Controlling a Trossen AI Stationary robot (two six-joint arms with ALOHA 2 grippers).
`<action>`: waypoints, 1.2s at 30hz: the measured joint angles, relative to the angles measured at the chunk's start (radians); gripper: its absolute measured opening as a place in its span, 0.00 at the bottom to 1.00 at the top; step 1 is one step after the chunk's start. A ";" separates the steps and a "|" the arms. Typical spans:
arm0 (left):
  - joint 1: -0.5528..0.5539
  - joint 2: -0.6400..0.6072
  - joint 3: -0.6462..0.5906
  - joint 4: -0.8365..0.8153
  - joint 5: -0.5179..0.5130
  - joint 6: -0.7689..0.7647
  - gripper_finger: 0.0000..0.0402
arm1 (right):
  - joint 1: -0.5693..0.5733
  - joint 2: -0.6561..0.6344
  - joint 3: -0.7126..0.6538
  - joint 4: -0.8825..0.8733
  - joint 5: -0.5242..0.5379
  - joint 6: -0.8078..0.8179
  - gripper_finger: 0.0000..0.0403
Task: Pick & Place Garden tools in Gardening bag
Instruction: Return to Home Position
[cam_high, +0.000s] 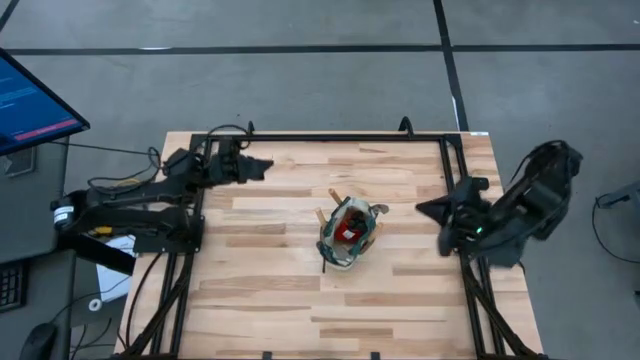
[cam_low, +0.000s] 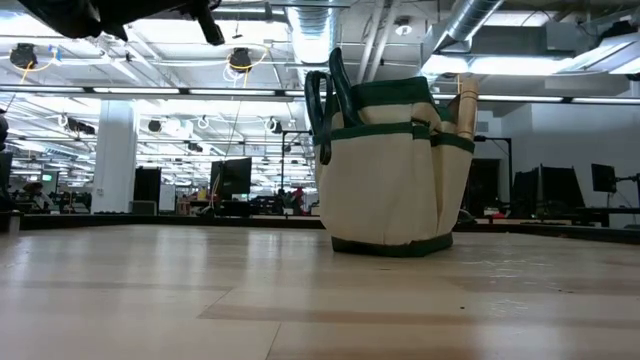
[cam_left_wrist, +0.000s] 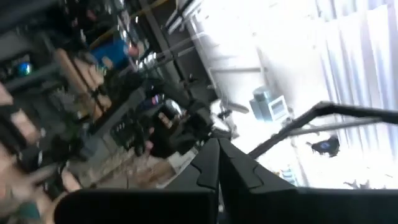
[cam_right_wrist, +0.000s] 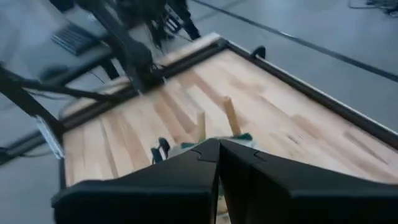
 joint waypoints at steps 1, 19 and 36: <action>0.021 0.000 0.008 0.000 0.001 0.000 0.01 | 0.009 -0.044 -0.034 0.029 0.010 -0.020 0.00; 0.013 -0.032 0.018 -0.551 -0.119 0.386 0.00 | -0.317 -0.613 -1.090 1.561 -0.628 -0.591 0.00; -0.278 -0.383 0.019 -0.862 -0.560 0.604 0.00 | -0.798 -0.951 -1.283 1.502 -1.094 -0.642 0.00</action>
